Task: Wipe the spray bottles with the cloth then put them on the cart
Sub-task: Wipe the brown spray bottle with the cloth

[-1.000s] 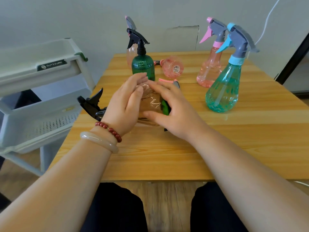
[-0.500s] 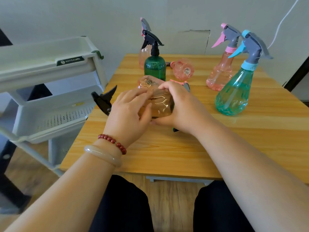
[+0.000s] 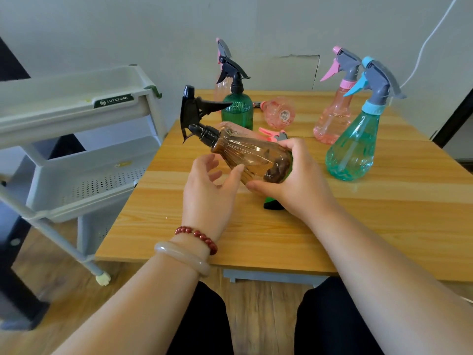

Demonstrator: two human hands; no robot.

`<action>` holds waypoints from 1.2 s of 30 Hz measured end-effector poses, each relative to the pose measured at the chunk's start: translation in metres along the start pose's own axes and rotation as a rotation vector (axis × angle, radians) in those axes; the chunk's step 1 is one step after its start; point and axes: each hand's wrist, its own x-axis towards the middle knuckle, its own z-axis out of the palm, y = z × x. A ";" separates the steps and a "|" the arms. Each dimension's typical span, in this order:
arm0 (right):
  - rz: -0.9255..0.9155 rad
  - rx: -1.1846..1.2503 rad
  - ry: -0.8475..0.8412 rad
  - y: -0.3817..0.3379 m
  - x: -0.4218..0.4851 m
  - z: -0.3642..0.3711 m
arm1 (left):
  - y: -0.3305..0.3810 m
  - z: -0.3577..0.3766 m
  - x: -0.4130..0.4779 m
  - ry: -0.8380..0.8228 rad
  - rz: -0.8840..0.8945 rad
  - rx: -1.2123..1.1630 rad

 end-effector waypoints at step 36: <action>0.051 -0.428 -0.293 0.010 0.006 0.010 | -0.010 -0.026 0.061 -0.083 0.103 0.181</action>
